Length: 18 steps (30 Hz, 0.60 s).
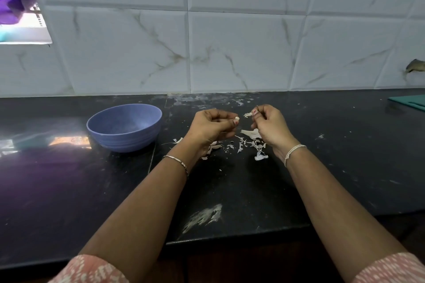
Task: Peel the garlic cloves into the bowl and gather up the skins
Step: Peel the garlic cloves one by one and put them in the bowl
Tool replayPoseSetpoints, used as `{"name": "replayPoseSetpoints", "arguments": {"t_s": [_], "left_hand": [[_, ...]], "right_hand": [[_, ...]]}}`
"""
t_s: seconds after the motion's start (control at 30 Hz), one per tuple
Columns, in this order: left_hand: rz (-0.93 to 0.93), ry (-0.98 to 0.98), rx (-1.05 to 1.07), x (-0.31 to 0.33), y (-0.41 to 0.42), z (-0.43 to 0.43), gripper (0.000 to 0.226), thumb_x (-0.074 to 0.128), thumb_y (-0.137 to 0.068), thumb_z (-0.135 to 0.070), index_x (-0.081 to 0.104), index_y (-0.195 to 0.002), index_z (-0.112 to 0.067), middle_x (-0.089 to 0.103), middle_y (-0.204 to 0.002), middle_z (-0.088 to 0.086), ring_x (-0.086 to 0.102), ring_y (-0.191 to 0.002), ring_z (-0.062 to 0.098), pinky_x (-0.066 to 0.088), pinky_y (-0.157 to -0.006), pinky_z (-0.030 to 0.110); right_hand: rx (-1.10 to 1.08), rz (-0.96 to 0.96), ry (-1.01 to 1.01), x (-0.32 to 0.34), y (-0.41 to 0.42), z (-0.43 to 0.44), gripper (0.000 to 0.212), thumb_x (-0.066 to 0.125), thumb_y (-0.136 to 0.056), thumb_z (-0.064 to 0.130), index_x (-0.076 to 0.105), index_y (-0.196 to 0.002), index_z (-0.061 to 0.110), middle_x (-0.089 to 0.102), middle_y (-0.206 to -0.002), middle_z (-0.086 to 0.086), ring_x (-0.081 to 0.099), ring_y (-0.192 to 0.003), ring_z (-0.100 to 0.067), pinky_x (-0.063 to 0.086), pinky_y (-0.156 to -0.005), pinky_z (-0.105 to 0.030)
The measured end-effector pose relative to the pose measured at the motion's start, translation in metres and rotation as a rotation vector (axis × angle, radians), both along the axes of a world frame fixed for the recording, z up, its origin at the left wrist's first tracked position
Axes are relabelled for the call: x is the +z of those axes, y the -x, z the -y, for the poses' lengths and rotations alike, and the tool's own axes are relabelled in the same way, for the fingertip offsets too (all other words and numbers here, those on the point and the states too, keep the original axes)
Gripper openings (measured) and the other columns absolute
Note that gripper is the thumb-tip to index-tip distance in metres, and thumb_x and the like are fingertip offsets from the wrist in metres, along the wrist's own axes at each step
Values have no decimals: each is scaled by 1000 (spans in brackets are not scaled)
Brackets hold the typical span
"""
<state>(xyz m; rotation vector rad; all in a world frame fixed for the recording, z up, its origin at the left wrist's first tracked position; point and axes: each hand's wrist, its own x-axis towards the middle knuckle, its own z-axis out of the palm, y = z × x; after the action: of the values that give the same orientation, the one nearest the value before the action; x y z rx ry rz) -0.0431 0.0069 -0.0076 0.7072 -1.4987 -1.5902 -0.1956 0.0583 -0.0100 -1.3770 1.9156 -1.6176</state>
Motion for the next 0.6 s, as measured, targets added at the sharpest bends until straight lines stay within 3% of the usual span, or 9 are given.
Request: {"name": "replayPoseSetpoints", "arguments": {"t_s": [0.1, 0.2, 0.33, 0.43, 0.6], "left_hand": [[9, -6, -31, 1, -4, 1, 17, 70, -85, 2, 69, -102, -2, 70, -86, 9, 68, -66, 9, 57, -61, 20], [14, 12, -40, 6, -8, -3, 17, 66, -89, 0, 69, -105, -2, 69, -86, 8, 66, -68, 11, 60, -64, 25], [15, 51, 78, 20, -27, -3, 7, 67, -89, -3, 69, -95, -3, 69, -77, 4, 63, -66, 12, 58, -59, 26], [36, 141, 213, 38, -63, 2, 6, 69, -88, -6, 68, -93, -3, 70, -75, 4, 64, -62, 10, 57, -57, 24], [560, 489, 462, 58, -141, 24, 12, 72, -86, -9, 64, -83, -17, 71, -78, 7, 65, -64, 16, 60, -59, 33]], "right_hand": [[-61, -250, -64, -3, 9, -1, 16, 58, -95, 13, 65, -84, 22, 63, -78, 7, 61, -76, -14, 46, -71, -27], [-38, -519, -239, -4, 8, -5, 16, 62, -93, 15, 76, -91, 22, 63, -83, 8, 60, -82, -13, 44, -72, -26], [-78, -601, -213, -3, 3, -12, 9, 74, -83, 15, 74, -78, 23, 54, -80, 11, 53, -79, -10, 39, -70, -24], [-15, -609, -98, -4, -6, -12, 24, 73, -79, 5, 59, -73, 24, 57, -79, 9, 58, -77, -14, 46, -70, -29], [198, -634, 9, 11, -42, -13, 7, 65, -91, 16, 68, -97, 18, 70, -80, 10, 66, -76, -8, 53, -77, -29]]}}
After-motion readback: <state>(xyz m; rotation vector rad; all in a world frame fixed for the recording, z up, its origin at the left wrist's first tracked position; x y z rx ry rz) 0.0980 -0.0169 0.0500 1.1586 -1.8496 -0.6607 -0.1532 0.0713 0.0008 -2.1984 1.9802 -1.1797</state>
